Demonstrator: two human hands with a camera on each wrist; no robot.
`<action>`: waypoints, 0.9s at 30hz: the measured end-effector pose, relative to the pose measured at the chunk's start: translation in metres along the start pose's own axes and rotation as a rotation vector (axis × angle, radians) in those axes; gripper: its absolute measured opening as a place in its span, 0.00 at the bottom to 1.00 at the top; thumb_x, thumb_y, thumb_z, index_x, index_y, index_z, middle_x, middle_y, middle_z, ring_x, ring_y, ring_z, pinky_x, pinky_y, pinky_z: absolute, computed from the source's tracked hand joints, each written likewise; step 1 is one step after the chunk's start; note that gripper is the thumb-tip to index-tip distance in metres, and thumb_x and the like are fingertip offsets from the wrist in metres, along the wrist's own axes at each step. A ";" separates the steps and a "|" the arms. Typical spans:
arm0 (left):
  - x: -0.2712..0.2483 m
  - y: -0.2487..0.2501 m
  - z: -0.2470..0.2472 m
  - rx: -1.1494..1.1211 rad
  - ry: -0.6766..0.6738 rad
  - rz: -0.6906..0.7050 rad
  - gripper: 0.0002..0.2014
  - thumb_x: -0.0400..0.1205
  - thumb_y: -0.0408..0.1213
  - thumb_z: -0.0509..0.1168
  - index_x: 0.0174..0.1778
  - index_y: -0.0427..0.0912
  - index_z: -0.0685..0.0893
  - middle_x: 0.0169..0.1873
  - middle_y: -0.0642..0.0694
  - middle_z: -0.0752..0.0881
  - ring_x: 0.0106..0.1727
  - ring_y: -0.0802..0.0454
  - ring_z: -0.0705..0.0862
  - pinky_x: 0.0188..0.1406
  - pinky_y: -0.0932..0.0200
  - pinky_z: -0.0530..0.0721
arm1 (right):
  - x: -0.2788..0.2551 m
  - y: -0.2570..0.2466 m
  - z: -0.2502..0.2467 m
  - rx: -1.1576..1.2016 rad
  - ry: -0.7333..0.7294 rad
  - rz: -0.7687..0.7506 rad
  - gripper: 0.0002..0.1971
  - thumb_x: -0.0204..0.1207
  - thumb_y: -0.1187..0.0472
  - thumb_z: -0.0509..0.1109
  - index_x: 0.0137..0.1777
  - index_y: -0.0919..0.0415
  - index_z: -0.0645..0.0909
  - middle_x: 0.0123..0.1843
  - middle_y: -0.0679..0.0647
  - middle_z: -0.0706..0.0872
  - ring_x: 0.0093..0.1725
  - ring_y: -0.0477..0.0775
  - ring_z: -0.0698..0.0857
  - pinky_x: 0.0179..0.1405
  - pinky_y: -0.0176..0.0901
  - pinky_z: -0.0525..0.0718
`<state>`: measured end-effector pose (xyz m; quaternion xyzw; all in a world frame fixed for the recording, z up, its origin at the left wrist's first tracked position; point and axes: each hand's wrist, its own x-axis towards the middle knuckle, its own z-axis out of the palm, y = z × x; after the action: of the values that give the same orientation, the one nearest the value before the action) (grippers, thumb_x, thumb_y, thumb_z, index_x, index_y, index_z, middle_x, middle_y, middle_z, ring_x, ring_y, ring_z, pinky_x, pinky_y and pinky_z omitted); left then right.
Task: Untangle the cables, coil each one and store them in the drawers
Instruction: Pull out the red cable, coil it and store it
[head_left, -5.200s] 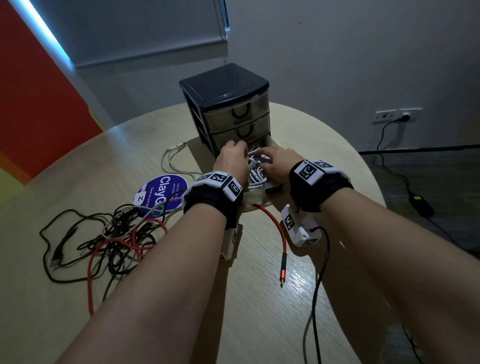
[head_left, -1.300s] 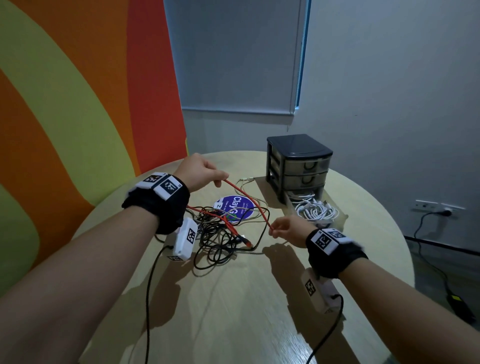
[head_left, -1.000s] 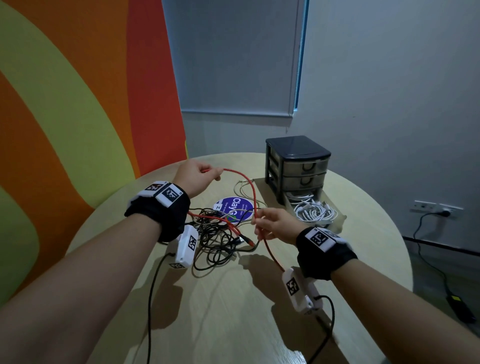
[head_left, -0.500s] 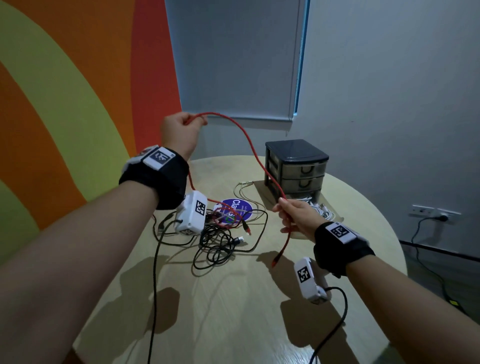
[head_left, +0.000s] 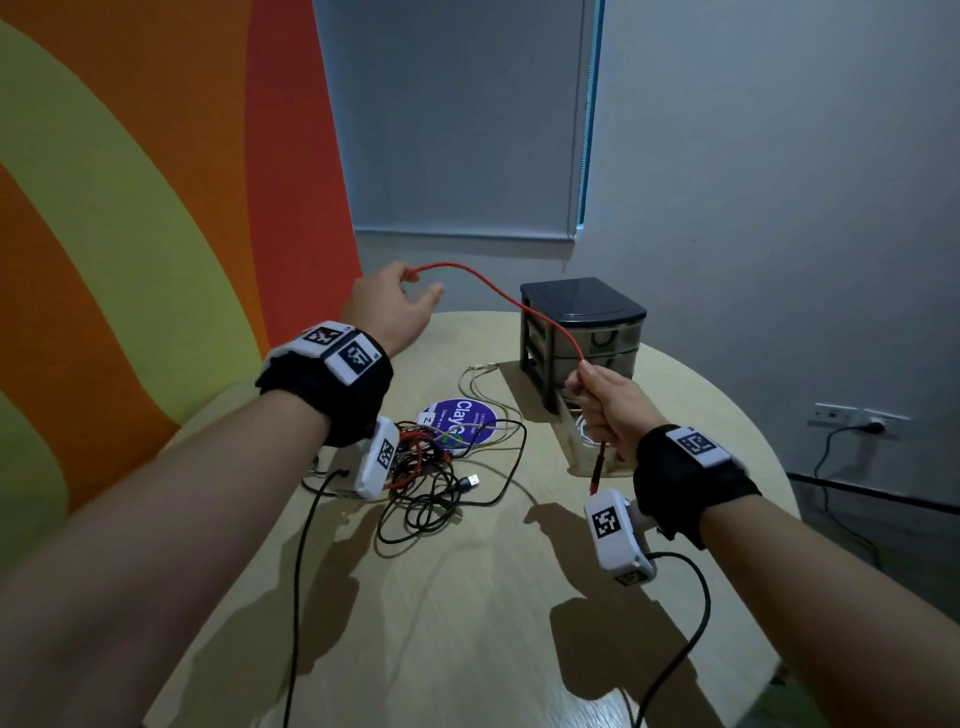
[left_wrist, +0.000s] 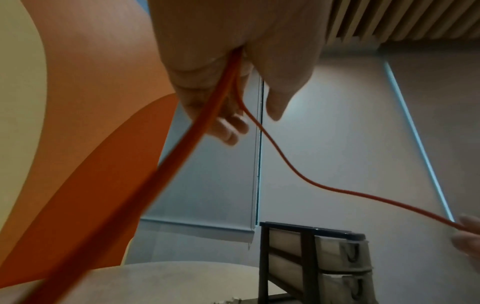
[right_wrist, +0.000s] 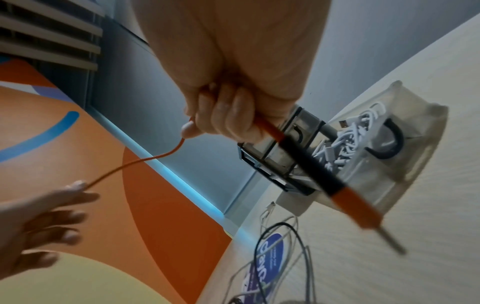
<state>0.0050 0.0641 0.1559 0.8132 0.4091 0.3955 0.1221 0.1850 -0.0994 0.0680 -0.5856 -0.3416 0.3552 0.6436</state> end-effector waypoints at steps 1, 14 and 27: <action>-0.001 0.002 0.003 0.089 -0.035 -0.012 0.23 0.79 0.51 0.65 0.66 0.41 0.77 0.56 0.38 0.82 0.59 0.40 0.80 0.54 0.52 0.77 | 0.000 -0.002 0.000 0.010 -0.016 0.001 0.17 0.86 0.54 0.54 0.39 0.58 0.76 0.19 0.44 0.62 0.16 0.41 0.57 0.13 0.31 0.54; -0.033 0.011 0.058 0.202 -0.389 0.449 0.12 0.87 0.43 0.53 0.54 0.42 0.79 0.48 0.42 0.85 0.53 0.41 0.82 0.62 0.44 0.74 | 0.005 -0.015 0.022 0.059 -0.260 0.035 0.17 0.85 0.51 0.54 0.39 0.57 0.77 0.18 0.42 0.61 0.16 0.40 0.57 0.15 0.31 0.52; -0.078 -0.005 0.096 0.480 -0.727 0.148 0.14 0.85 0.32 0.51 0.66 0.35 0.71 0.60 0.38 0.80 0.57 0.37 0.81 0.51 0.48 0.77 | 0.010 -0.016 0.045 0.572 -0.179 0.053 0.13 0.87 0.64 0.47 0.42 0.61 0.69 0.32 0.53 0.85 0.26 0.47 0.85 0.24 0.37 0.84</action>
<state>0.0458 0.0198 0.0481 0.9319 0.3605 -0.0147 0.0371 0.1521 -0.0687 0.0873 -0.3559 -0.2675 0.5038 0.7402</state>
